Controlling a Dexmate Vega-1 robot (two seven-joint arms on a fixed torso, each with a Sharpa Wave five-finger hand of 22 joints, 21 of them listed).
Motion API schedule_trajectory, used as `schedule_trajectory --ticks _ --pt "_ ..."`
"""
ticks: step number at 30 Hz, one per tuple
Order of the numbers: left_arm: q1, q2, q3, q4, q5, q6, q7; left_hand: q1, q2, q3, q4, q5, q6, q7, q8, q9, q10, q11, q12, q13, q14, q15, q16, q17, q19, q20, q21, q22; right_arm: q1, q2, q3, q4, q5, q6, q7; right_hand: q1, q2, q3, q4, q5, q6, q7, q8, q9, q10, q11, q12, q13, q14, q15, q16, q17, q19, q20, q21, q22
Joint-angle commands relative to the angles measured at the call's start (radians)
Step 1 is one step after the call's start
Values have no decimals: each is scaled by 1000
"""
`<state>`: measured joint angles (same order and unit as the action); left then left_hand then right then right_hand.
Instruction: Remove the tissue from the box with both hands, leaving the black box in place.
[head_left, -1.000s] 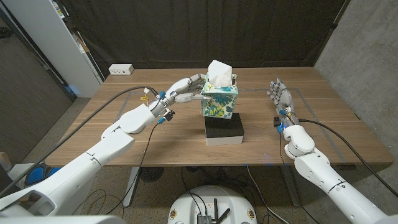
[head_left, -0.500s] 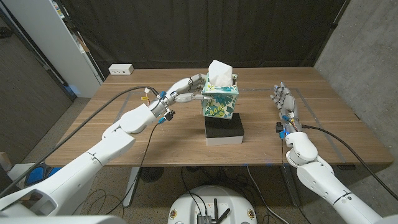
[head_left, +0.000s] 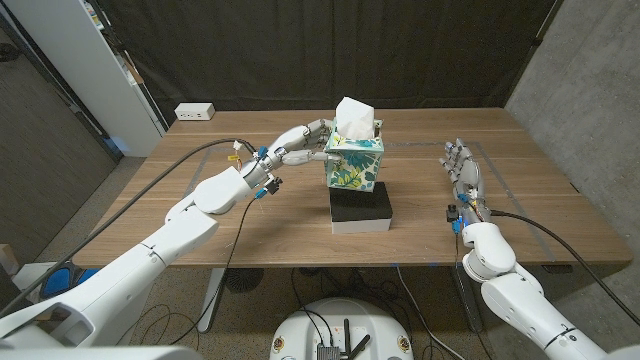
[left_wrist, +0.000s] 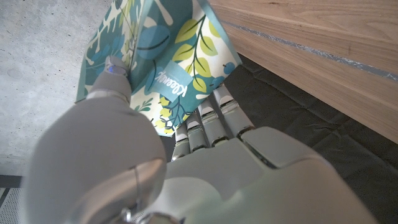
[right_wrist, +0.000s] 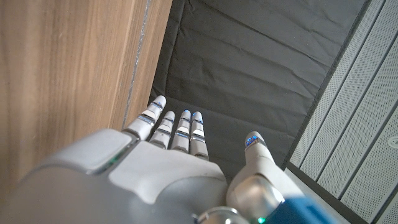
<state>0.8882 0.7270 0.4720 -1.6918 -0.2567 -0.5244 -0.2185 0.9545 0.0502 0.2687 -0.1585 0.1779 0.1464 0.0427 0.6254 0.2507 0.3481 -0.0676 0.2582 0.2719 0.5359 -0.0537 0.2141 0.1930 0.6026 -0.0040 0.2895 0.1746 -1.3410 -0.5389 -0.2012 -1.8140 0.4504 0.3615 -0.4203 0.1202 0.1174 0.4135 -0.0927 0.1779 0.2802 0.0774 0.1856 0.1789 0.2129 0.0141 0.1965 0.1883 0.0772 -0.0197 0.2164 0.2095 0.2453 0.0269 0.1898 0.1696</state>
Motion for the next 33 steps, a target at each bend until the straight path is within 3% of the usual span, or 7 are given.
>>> schedule_trajectory --ticks 1,33 --pt "-6 -6 4 15 -6 -11 -7 -7 5 11 -1 5 -2 -2 7 2 6 -1 -2 4 2 -162 -3 3 53 -117 -5 5 -77 25 24 -48 -47 24 -49 11 19 5 -6 4 9 4 8 3 10 -2 1 5 5 5 4 2 3 -2 7 4" --pt "-39 -30 22 65 -24 -31 -40 -13 6 20 -1 5 -5 0 13 0 10 0 -9 9 4 -161 -7 3 55 -118 -15 5 -229 100 61 -139 -151 50 -121 11 20 5 -9 5 10 1 7 3 14 1 0 6 5 5 5 4 4 -2 7 4"
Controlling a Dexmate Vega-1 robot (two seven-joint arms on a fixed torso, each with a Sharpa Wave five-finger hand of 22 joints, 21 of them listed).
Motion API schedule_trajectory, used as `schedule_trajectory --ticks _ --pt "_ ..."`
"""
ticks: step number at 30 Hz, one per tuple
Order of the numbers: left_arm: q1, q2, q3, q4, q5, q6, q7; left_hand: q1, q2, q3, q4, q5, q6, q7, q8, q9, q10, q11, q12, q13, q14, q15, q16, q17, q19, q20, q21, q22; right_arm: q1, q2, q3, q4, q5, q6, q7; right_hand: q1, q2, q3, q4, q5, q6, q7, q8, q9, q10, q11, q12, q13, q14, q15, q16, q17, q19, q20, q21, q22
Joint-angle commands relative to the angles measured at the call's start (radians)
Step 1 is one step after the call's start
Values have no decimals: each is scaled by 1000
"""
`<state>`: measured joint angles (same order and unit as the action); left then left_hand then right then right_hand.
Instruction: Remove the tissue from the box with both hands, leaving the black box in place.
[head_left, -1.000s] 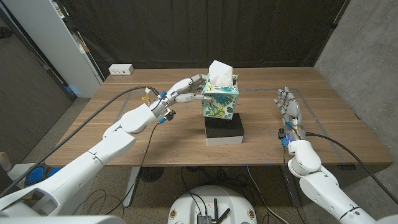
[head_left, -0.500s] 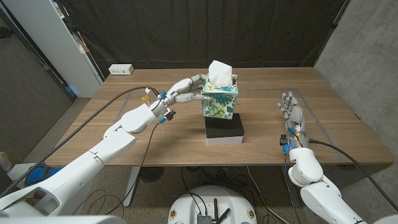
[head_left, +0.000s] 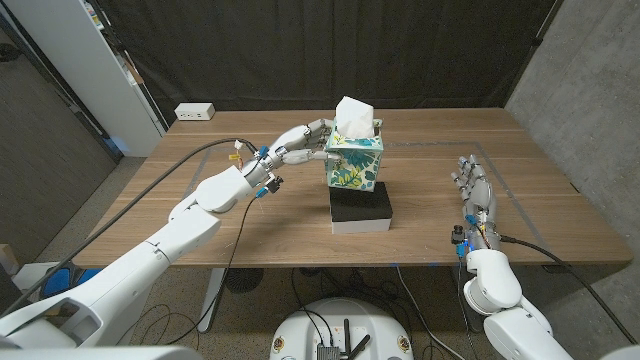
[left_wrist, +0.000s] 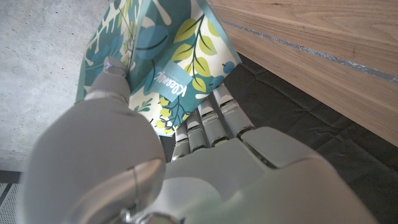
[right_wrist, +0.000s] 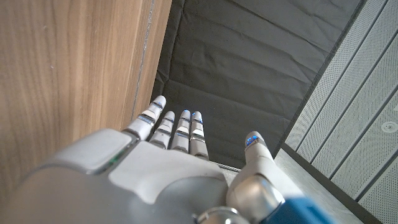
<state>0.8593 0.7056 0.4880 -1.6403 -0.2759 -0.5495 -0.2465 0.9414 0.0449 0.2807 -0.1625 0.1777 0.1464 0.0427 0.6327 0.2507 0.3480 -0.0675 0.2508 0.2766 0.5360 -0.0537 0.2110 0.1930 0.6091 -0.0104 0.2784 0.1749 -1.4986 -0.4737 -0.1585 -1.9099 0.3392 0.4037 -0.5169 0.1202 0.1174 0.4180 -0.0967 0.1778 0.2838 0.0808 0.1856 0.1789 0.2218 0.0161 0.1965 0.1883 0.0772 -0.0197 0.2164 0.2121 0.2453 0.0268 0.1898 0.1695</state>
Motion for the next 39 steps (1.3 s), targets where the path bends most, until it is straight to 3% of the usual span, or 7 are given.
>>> schedule_trajectory --ticks 1,22,30,39 --pt "-12 -8 7 14 -8 -5 -16 0 11 8 3 5 -5 0 6 -1 10 0 -3 4 4 -161 -4 3 49 -111 -4 5 -74 39 19 -44 -44 9 -27 11 20 1 -5 5 6 -3 7 3 5 1 1 6 5 6 5 1 4 -3 7 4" --pt "-23 -18 17 29 -12 -6 -25 -3 11 14 3 5 -6 -1 8 -3 10 1 -7 7 4 -161 -6 3 51 -111 -9 5 -83 62 28 -56 -48 -1 -18 11 24 2 -4 5 7 -2 7 3 4 0 -1 6 4 4 5 2 4 -5 7 4" --pt "-25 -20 19 33 -11 -9 -27 -6 12 17 3 5 -8 1 9 -5 12 3 -9 8 4 -162 -6 4 52 -111 -12 5 -87 61 34 -94 -41 -31 -22 9 29 3 -1 5 4 1 6 3 2 2 -2 6 3 5 6 4 4 -7 7 5" --pt "-31 -25 23 46 -13 -10 -31 -9 11 18 3 4 -8 1 10 -6 12 1 -11 9 4 -161 -7 4 52 -110 -14 5 -93 54 42 -144 -31 -58 -18 11 61 18 14 7 3 -7 5 3 3 0 -1 6 2 -2 9 9 4 -16 7 5"
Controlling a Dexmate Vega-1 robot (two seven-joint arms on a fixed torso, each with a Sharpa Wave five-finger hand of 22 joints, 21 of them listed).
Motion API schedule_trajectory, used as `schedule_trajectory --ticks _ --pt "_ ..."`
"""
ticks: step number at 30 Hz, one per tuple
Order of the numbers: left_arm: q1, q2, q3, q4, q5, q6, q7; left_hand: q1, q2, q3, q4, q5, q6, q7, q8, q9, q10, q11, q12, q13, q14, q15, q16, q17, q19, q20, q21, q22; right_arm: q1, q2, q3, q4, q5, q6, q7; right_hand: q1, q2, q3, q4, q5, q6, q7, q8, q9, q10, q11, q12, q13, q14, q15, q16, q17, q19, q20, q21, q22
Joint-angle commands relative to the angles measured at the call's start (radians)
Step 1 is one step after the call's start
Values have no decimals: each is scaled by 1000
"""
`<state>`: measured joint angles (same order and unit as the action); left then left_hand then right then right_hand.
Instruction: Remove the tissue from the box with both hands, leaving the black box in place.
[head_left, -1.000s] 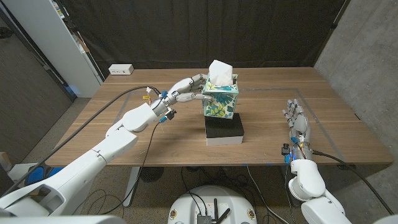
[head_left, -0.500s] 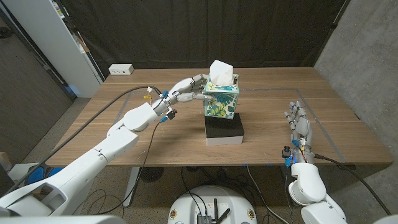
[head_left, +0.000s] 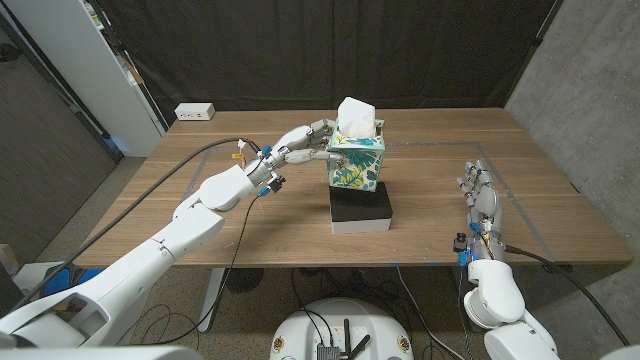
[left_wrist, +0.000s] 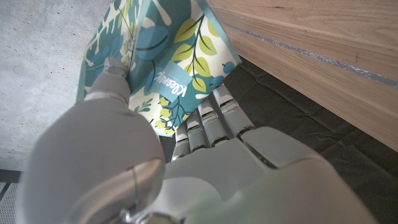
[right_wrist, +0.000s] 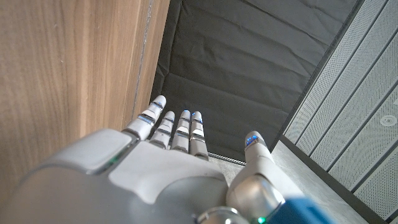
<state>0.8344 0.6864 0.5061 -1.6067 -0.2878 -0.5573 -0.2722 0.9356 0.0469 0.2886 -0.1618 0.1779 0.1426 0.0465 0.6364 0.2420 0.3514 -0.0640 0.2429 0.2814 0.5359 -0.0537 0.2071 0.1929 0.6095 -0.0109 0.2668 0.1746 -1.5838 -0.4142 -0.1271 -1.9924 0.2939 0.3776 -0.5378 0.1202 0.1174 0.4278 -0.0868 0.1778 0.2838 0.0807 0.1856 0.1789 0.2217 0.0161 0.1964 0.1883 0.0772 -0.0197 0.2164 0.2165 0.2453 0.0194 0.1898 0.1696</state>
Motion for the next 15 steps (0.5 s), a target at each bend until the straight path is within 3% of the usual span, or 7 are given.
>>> schedule_trajectory --ticks 1,15 --pt "-6 -6 5 13 -1 -3 -5 -2 8 10 2 4 -3 -4 7 3 9 -3 -4 5 4 -161 -3 3 53 -111 -3 6 -9 -7 12 -68 13 -36 3 11 62 9 5 7 2 -7 5 3 2 0 -2 6 1 -2 9 5 4 -9 7 5" --pt "-18 -14 11 30 -3 -9 -13 -6 8 14 2 4 -5 -4 9 1 8 -5 -7 7 4 -160 -4 3 53 -110 -7 6 -25 0 23 -182 34 -104 -19 7 66 17 21 6 5 4 7 3 7 15 1 6 4 6 14 11 12 -7 10 5"
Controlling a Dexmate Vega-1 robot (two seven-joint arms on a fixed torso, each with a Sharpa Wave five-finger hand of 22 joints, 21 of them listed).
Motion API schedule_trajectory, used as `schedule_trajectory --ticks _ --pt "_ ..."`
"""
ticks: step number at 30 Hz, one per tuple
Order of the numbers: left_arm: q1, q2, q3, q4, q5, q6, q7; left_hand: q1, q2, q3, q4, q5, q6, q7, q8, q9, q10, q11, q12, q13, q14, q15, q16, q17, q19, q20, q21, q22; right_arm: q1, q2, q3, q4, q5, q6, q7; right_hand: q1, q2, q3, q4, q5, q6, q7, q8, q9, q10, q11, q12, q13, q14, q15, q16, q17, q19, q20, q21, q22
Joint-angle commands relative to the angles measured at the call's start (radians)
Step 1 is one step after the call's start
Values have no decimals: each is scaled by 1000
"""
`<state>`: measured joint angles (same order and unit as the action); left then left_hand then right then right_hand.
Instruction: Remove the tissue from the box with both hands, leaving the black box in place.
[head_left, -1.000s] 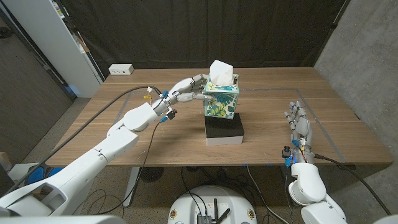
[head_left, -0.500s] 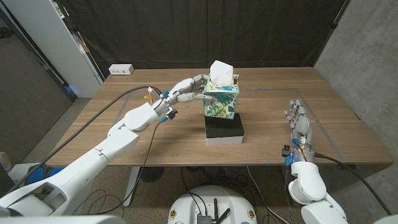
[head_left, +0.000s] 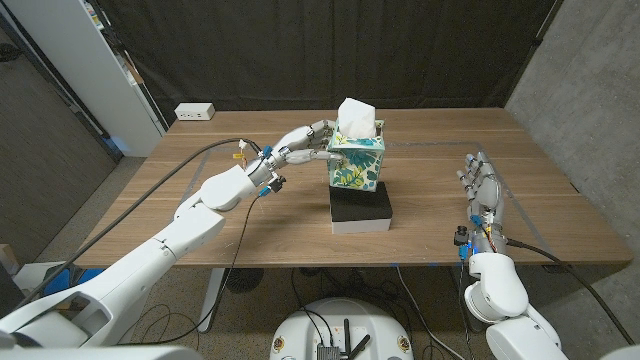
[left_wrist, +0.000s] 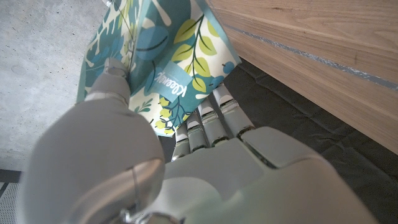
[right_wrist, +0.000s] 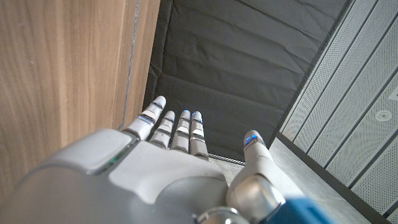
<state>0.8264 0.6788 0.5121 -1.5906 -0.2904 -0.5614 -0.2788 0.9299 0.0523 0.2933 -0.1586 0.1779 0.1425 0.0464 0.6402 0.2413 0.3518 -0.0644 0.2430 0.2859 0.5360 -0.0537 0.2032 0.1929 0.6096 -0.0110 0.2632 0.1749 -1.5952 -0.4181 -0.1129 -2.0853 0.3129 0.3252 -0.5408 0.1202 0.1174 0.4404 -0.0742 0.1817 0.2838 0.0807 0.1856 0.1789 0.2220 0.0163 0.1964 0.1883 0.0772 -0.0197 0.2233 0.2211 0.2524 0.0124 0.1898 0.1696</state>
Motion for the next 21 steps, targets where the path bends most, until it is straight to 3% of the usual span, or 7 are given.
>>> schedule_trajectory --ticks 1,21 --pt "-12 -7 6 16 -3 -5 -10 0 2 9 -1 4 -5 -4 5 2 8 -4 -7 2 4 -161 -1 3 54 -111 -3 6 -16 -1 12 -98 13 -57 -15 7 67 5 9 2 5 3 7 3 7 16 1 6 4 6 7 7 6 0 11 5" --pt "-16 -12 11 18 3 -7 -9 -5 2 14 -1 4 -6 -5 8 -1 11 -4 -10 5 4 -162 -1 3 55 -111 -8 6 -67 -12 72 -262 26 -170 -31 7 73 19 29 2 9 6 8 3 10 19 1 6 6 7 13 15 18 -4 14 5"
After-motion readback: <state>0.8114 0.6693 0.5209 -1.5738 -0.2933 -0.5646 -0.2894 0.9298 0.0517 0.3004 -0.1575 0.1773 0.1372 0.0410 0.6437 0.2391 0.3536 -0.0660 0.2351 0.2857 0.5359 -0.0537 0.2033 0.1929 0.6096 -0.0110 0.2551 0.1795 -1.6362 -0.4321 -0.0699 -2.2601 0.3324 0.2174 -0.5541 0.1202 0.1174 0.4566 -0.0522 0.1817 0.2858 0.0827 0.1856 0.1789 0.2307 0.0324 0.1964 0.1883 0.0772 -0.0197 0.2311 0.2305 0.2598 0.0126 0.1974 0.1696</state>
